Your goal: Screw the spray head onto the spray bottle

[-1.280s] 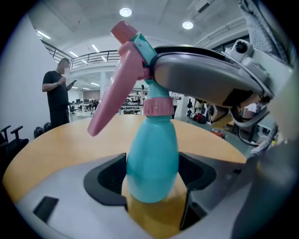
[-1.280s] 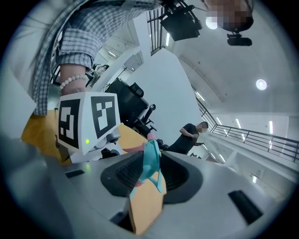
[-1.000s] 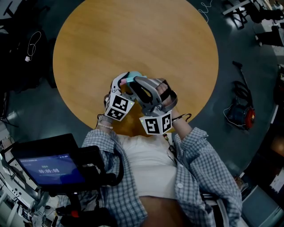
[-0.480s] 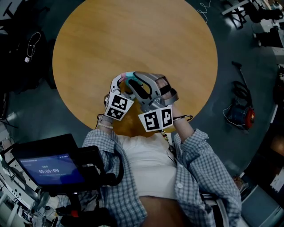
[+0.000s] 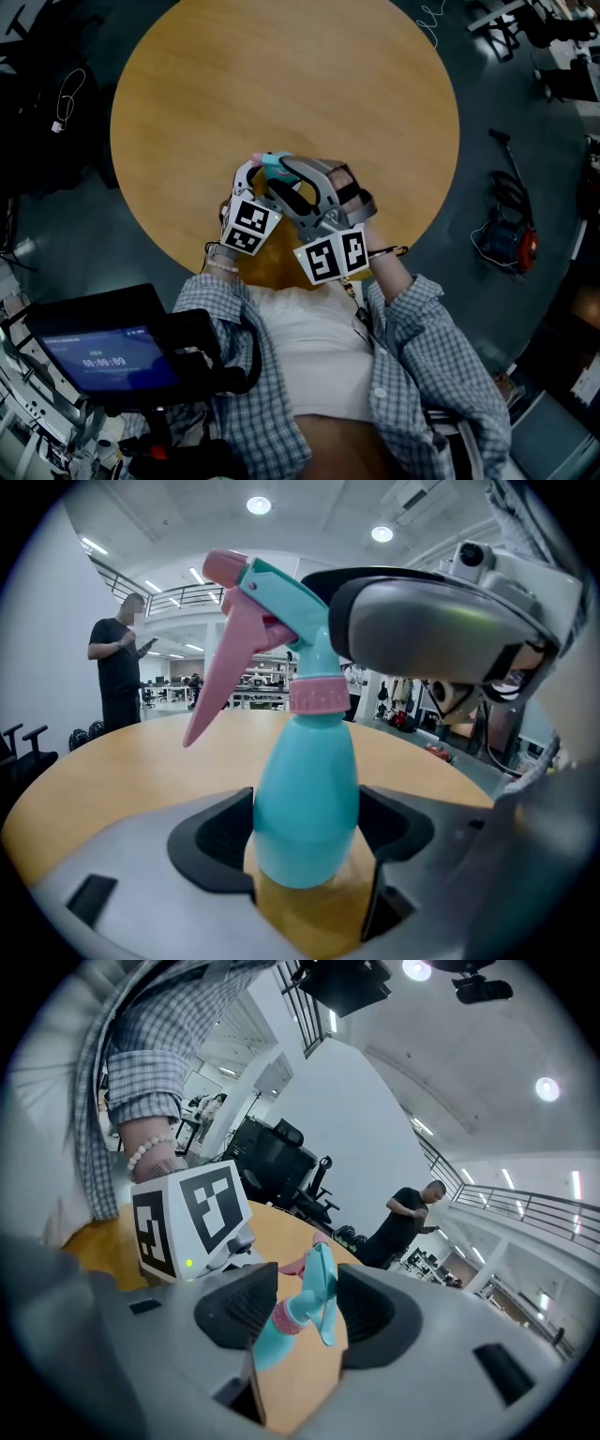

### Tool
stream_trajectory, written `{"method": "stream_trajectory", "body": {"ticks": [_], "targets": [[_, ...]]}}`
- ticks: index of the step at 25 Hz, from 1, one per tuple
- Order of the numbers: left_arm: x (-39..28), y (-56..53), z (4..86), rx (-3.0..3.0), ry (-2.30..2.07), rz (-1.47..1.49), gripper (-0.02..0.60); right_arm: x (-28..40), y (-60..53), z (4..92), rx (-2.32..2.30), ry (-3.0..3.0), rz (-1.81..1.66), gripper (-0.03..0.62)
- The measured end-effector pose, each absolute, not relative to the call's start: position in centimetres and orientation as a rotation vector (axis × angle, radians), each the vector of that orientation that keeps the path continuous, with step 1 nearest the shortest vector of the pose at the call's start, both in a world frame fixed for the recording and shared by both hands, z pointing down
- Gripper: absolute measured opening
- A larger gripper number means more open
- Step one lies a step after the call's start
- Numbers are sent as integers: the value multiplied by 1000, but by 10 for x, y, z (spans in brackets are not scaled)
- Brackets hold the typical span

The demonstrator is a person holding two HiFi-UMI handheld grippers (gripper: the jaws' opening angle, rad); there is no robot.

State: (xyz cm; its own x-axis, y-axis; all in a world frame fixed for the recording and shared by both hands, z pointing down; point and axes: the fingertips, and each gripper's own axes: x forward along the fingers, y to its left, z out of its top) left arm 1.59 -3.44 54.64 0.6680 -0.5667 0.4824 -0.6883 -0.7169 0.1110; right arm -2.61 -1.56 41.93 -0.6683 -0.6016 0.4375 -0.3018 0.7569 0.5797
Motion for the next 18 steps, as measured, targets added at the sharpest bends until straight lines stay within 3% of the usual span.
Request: {"method": "stream_trajectory", "body": {"ticks": [18], "targets": [[16, -35, 547, 2598, -1009, 597, 354, -17, -13, 421, 714, -2320, -579, 178]]}}
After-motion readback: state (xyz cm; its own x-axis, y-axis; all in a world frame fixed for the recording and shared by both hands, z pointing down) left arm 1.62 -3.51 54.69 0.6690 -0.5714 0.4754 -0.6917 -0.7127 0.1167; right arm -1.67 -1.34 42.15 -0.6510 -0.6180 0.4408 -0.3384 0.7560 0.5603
